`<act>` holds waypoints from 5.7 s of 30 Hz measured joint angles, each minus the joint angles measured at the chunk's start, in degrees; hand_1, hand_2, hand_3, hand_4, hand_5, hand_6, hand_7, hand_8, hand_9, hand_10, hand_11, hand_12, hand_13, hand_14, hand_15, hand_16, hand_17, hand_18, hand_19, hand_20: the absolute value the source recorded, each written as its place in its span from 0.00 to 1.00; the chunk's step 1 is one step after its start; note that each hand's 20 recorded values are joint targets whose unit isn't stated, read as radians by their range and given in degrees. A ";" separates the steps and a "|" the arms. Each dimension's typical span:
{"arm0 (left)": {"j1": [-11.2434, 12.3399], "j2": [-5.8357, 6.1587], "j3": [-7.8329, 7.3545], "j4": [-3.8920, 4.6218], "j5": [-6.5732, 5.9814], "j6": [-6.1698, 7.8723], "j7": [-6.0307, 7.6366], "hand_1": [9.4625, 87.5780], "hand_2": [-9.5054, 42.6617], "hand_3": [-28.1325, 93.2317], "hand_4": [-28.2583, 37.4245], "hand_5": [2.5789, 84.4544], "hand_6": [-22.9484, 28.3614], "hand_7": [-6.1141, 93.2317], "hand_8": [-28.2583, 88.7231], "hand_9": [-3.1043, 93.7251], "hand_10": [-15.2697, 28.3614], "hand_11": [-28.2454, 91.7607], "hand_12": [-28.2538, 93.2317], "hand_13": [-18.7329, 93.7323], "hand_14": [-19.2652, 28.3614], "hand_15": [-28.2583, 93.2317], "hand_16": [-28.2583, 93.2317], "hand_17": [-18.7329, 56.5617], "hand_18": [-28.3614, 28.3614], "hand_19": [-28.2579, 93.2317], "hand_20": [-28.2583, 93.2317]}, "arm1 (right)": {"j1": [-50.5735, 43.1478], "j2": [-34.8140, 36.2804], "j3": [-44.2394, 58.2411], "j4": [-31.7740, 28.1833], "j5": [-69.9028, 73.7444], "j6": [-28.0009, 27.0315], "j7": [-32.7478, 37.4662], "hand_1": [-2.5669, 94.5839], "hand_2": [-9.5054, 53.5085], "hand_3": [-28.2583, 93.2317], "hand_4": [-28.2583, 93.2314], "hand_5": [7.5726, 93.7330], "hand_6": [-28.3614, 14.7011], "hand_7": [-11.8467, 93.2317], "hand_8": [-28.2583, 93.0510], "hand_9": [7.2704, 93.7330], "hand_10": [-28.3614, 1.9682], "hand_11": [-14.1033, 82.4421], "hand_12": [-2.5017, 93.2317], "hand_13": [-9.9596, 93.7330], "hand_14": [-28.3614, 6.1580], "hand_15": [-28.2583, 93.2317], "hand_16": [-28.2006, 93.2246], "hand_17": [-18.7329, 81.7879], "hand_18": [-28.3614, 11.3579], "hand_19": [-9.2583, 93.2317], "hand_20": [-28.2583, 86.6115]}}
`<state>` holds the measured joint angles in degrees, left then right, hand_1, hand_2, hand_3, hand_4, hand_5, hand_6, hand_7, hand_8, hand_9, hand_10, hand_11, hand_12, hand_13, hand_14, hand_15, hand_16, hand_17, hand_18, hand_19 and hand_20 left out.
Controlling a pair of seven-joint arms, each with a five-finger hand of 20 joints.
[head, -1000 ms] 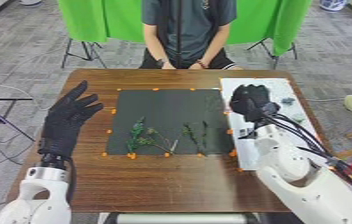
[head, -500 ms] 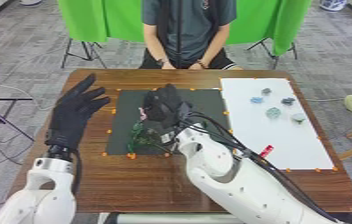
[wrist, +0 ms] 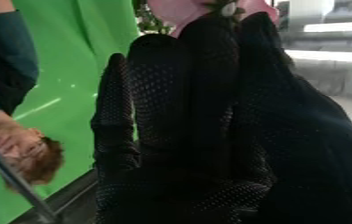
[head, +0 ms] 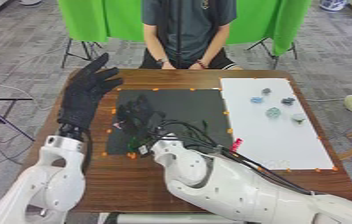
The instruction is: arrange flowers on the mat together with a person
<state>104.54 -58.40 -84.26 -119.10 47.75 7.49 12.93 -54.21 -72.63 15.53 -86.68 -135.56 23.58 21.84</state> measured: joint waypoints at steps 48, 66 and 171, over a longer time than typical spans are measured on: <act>16.88 0.54 -9.47 -5.54 -0.18 4.90 2.48 0.17 0.29 0.87 0.00 0.45 0.56 0.14 0.17 0.42 0.75 0.40 0.31 0.42 0.93 0.57 0.17 0.15 0.97 0.64 0.37 | -31.92 11.24 52.08 -34.75 41.28 -23.97 -3.40 0.33 0.02 0.81 0.00 0.56 0.75 0.26 0.12 0.58 0.52 0.28 0.17 0.60 0.38 0.52 0.34 0.33 0.08 0.63 0.39; 18.53 0.26 -9.01 -5.22 -1.12 5.36 4.96 0.16 0.28 0.87 0.00 0.41 0.52 0.15 0.17 0.38 0.69 0.36 0.30 0.41 0.91 0.53 0.20 0.14 0.97 0.63 0.36 | -52.46 0.79 71.36 -34.04 69.68 -26.43 -9.90 0.20 0.21 0.83 0.00 0.36 0.75 0.22 0.14 0.40 0.51 0.20 0.17 0.42 0.30 0.40 0.36 0.22 0.10 0.52 0.35; 19.40 1.06 -7.82 -4.94 -2.45 6.11 6.31 0.18 0.28 0.87 0.00 0.42 0.55 0.15 0.17 0.41 0.75 0.41 0.31 0.42 0.96 0.61 0.18 0.15 0.96 0.65 0.38 | -53.89 10.21 74.43 -33.15 52.47 0.99 -3.35 0.32 0.13 0.87 0.03 0.49 0.70 0.28 0.13 0.60 0.43 0.53 0.21 0.64 0.38 0.75 0.33 0.38 0.10 0.76 0.44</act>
<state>123.94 -57.34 -92.08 -124.05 45.30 13.60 19.25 -108.10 -62.43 89.96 -119.83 -83.08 24.58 18.49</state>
